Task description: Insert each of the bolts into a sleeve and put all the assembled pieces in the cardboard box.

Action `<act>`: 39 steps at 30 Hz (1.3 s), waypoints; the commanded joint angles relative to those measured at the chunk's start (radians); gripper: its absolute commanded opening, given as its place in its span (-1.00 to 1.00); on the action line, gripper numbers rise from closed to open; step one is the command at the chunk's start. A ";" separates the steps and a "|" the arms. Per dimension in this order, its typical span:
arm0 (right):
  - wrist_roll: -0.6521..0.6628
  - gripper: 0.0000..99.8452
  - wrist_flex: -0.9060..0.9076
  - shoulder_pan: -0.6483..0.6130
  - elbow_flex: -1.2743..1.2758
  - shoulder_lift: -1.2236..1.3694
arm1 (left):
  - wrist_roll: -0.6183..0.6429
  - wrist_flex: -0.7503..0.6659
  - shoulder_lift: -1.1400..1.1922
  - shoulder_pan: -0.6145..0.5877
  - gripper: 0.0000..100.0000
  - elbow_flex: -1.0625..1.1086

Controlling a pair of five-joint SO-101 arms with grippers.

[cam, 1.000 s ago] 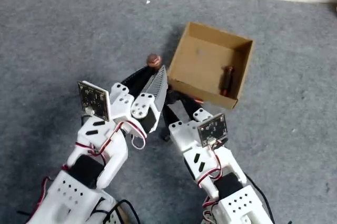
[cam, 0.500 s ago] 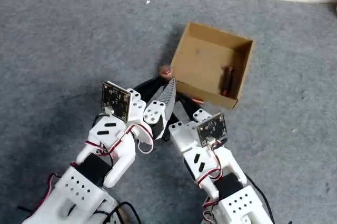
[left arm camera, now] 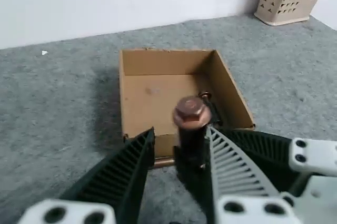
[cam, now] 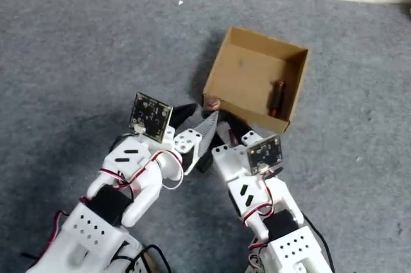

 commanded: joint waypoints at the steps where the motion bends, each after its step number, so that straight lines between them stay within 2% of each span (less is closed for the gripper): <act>1: -0.023 -0.99 -0.005 0.044 0.105 -0.013 | -0.011 0.063 -0.001 -0.056 -0.66 -0.107; 5: -0.029 -0.99 -0.005 0.104 0.105 -0.010 | -0.005 0.063 -0.001 -0.143 -0.66 -0.104; 7: -0.075 -0.99 -0.005 0.163 0.097 -0.008 | -0.005 0.068 -0.001 -0.188 -0.66 -0.102; 11: -0.129 -0.99 0.077 0.298 -0.047 0.007 | -0.005 0.063 -0.001 -0.275 -0.66 -0.044; 15: -0.120 -0.99 0.191 0.318 -0.254 0.102 | -0.005 0.029 -0.001 -0.302 -0.66 0.096; 19: -0.066 -0.99 0.193 0.318 -0.426 0.311 | -0.005 -0.094 -0.001 -0.320 -0.66 0.234; 23: -0.058 -0.99 0.189 0.320 -0.602 0.579 | -0.003 -0.282 -0.001 -0.369 -0.66 0.354; 26: -0.058 -0.99 0.125 0.320 -0.722 0.782 | -0.003 -0.379 0.001 -0.390 -0.66 0.421; 33: -0.057 -0.98 0.081 0.325 -0.992 1.244 | -0.003 -0.399 0.001 -0.384 -0.66 0.458; 36: -0.006 -0.98 0.087 0.354 -1.082 1.376 | -0.003 -0.399 0.001 -0.384 -0.66 0.458; 39: 0.011 -0.96 0.213 0.371 -1.153 1.437 | -0.003 -0.399 0.001 -0.384 -0.66 0.458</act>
